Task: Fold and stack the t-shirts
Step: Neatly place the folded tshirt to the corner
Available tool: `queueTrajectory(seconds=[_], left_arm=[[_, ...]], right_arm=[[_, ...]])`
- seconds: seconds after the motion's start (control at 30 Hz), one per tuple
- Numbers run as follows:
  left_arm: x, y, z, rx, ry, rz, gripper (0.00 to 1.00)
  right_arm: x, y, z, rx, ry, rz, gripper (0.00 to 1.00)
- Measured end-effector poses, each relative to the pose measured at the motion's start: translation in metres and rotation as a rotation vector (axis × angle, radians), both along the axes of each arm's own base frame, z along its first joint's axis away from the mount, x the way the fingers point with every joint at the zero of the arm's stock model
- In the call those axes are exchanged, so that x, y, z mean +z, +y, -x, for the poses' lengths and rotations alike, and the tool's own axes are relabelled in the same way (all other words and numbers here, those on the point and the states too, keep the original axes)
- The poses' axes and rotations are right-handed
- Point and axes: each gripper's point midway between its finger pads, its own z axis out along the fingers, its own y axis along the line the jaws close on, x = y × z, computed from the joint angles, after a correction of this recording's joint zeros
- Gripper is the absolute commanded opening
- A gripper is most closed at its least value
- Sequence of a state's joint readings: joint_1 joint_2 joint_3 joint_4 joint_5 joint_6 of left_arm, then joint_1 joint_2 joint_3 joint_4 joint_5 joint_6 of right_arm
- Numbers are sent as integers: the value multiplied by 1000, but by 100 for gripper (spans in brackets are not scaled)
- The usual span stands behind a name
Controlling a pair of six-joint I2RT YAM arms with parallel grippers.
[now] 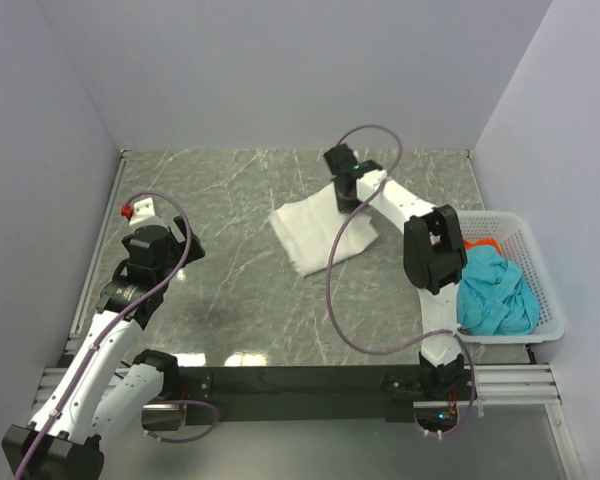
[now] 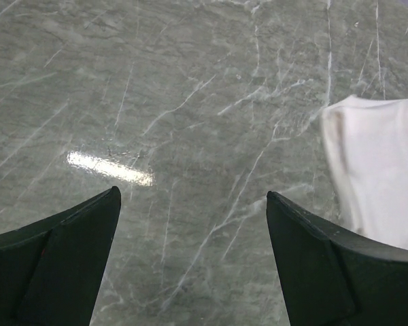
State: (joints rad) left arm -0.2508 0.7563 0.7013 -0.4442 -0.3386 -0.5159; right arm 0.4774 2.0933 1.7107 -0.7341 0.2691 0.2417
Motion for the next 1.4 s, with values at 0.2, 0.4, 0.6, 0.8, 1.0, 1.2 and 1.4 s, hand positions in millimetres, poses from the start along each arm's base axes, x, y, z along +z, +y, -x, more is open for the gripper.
queueTrajectory(seconds=[0.2, 0.4, 0.6, 0.8, 1.0, 1.2, 1.4], left_arm=[[3, 2, -3, 4, -16, 0, 93], [2, 3, -3, 10, -12, -3, 93], [-6, 4, -5, 17, 19, -15, 93], [-15, 4, -7, 17, 50, -23, 93], [-19, 3, -8, 17, 66, -26, 93], [-22, 3, -8, 17, 78, -29, 93], [-24, 3, -9, 17, 86, -31, 93]], right_arm=[[34, -100, -70, -137, -129, 220, 0], [31, -182, -99, -221, -143, 425, 0], [16, -231, -114, -239, -126, 583, 0], [29, -266, -128, -267, -157, 692, 0], [45, -307, -133, -370, -200, 698, 1], [43, -342, -125, -430, -179, 705, 12], [39, -356, -125, -461, -190, 705, 36]])
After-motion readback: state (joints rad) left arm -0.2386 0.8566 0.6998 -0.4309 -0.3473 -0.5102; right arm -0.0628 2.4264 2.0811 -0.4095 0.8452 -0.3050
